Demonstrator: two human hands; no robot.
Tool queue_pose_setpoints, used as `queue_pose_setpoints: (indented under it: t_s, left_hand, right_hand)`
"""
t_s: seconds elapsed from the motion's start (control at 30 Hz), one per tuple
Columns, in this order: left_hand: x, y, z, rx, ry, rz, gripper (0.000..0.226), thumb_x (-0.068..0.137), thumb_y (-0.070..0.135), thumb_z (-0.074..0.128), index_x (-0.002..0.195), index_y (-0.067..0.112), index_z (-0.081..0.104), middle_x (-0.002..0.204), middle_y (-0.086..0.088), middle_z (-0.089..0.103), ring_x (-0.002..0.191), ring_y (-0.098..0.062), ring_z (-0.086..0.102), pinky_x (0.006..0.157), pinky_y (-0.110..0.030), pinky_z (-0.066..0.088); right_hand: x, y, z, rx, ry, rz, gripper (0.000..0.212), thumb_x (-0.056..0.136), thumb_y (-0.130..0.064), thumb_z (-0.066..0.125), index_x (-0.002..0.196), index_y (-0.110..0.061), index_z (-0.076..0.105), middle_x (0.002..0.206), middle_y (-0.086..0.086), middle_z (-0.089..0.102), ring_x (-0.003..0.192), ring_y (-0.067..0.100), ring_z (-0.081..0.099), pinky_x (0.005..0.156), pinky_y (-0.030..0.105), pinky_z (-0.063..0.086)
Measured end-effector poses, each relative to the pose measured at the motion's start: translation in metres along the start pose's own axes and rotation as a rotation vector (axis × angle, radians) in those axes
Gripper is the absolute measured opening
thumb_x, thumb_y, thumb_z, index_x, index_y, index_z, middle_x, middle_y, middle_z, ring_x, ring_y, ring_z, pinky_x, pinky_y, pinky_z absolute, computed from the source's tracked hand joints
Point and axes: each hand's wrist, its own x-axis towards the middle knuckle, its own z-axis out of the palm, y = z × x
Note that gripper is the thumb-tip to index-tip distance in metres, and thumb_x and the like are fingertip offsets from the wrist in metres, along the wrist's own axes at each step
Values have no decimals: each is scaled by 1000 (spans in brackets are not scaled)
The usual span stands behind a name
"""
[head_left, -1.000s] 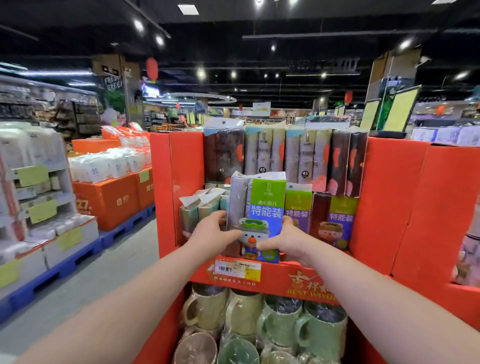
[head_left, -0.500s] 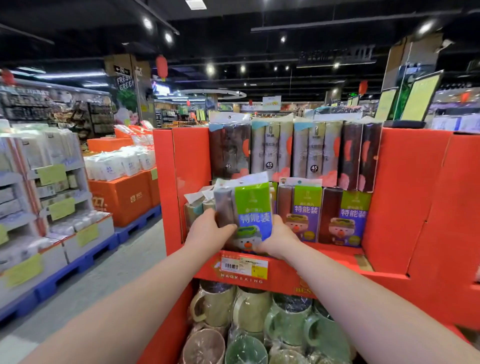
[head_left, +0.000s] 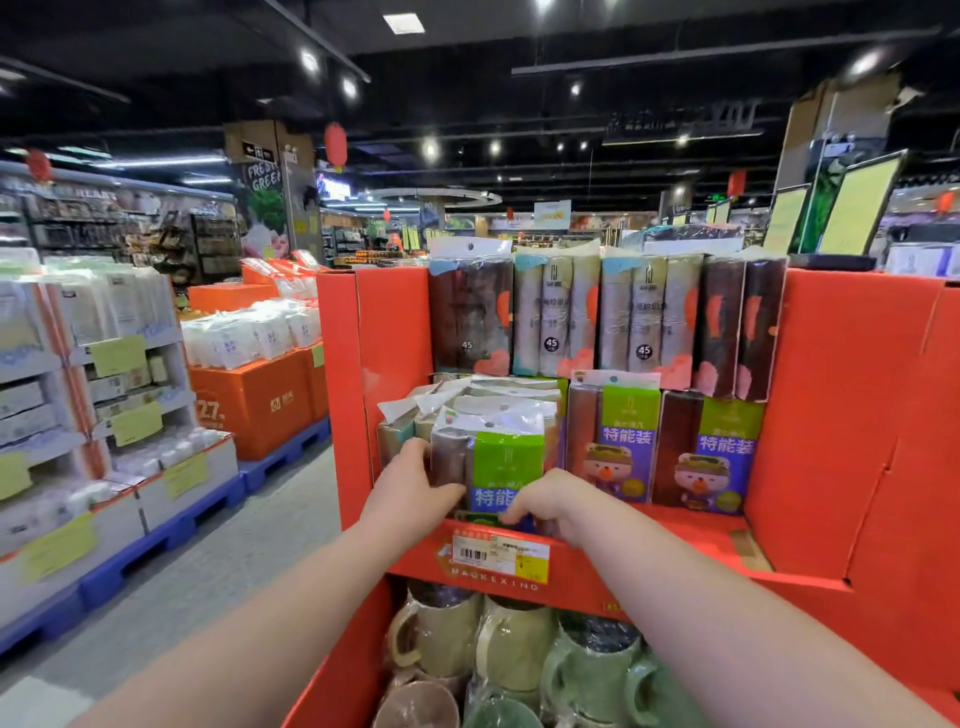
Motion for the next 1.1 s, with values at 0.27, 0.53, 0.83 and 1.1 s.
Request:
queue_pose_setpoints:
  t_s: [0.27,0.53,0.83,1.1]
  left_hand:
    - [-1,4,-1,212,-69,-32,32,90,36,63,100,14,42,116,-11,60,106,-29,57,73,-31,38]
    - [-7,-4,3,305,-197,-46,35,94,31,52,122,11,49,127,-12,59,117,-31,55,96,-39,45]
    - [-48,-5,10,418,-106,-36,50,87,40,57,128,15,46,132,-7,49,126,-30,46,100,-45,42]
    - [-112,-13,21,688,-75,123,38,88,37,48,122,20,52,122,-3,53,116,-27,53,92,-41,46]
  right_hand:
    - [-7,13,-10,-229,76,-109,64,77,-41,77,125,-4,55,124,11,61,110,25,60,92,30,49]
    - [-3,27,-8,-228,83,-239,78,75,-45,76,136,-8,43,134,10,56,120,25,55,100,32,45]
    - [-47,35,-9,-665,204,-276,61,94,-63,35,121,-11,52,128,12,59,117,30,56,88,36,43]
    - [-95,71,17,-842,331,-652,71,93,-41,50,150,-18,16,158,2,15,147,27,12,117,50,13]
